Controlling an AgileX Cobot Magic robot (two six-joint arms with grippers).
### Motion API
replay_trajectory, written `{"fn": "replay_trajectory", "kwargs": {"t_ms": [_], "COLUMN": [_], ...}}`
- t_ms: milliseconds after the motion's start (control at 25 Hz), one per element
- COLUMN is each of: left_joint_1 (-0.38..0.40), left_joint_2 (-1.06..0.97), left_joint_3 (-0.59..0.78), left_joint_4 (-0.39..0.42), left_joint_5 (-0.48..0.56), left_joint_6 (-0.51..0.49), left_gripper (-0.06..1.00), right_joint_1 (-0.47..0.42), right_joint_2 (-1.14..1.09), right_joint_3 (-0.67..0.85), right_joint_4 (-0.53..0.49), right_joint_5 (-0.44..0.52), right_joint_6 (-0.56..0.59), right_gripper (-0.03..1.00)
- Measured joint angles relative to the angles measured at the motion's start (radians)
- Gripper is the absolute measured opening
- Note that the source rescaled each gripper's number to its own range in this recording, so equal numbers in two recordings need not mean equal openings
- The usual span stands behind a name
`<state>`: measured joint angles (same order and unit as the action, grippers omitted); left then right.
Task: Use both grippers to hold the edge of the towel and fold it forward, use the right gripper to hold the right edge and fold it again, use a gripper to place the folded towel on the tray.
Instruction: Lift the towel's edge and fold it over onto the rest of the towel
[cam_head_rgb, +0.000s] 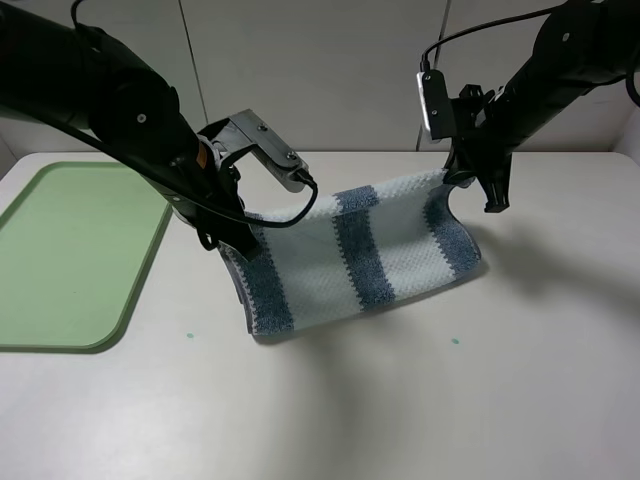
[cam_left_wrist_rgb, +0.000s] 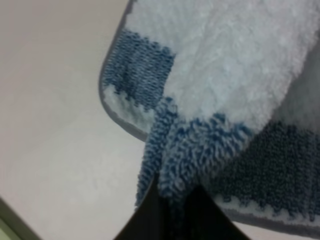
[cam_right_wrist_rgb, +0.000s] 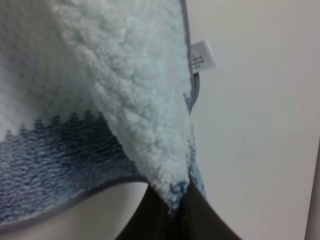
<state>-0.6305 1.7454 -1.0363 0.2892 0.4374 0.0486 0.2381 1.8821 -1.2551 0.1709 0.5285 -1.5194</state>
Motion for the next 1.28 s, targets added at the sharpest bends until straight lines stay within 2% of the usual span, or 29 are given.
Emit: {"fn": "replay_trajectory", "kwargs": {"t_ms": [680, 840, 920, 1000, 1080, 1160, 1240, 1280], "left_joint_1": [0.011, 0.011, 0.011, 0.012, 0.012, 0.012, 0.012, 0.012], "left_joint_2": [0.000, 0.000, 0.000, 0.000, 0.000, 0.000, 0.000, 0.000], "left_joint_3": [0.000, 0.000, 0.000, 0.000, 0.000, 0.000, 0.000, 0.000], "left_joint_4": [0.003, 0.003, 0.003, 0.003, 0.003, 0.004, 0.004, 0.004], "left_joint_5": [-0.035, -0.035, -0.034, -0.033, -0.032, -0.032, -0.032, -0.032], "left_joint_6": [0.000, 0.000, 0.000, 0.000, -0.001, -0.001, -0.001, -0.001], "left_gripper": [0.01, 0.07, 0.12, 0.16, 0.20, 0.21, 0.22, 0.22], "right_joint_1": [0.000, 0.000, 0.000, 0.000, 0.000, 0.000, 0.000, 0.000], "right_joint_2": [0.026, 0.026, 0.026, 0.026, 0.026, 0.026, 0.026, 0.026], "right_joint_3": [-0.028, -0.028, -0.028, -0.028, -0.028, -0.028, -0.028, -0.028], "right_joint_4": [0.003, 0.003, 0.007, 0.030, 0.069, 0.125, 0.175, 0.193], "right_joint_5": [-0.021, -0.021, -0.021, -0.022, -0.029, -0.055, -0.093, -0.107], "right_joint_6": [-0.003, -0.003, -0.003, -0.003, 0.002, 0.008, 0.029, 0.038], "right_gripper": [0.00, 0.00, 0.03, 0.18, 0.44, 0.77, 0.91, 0.95]}}
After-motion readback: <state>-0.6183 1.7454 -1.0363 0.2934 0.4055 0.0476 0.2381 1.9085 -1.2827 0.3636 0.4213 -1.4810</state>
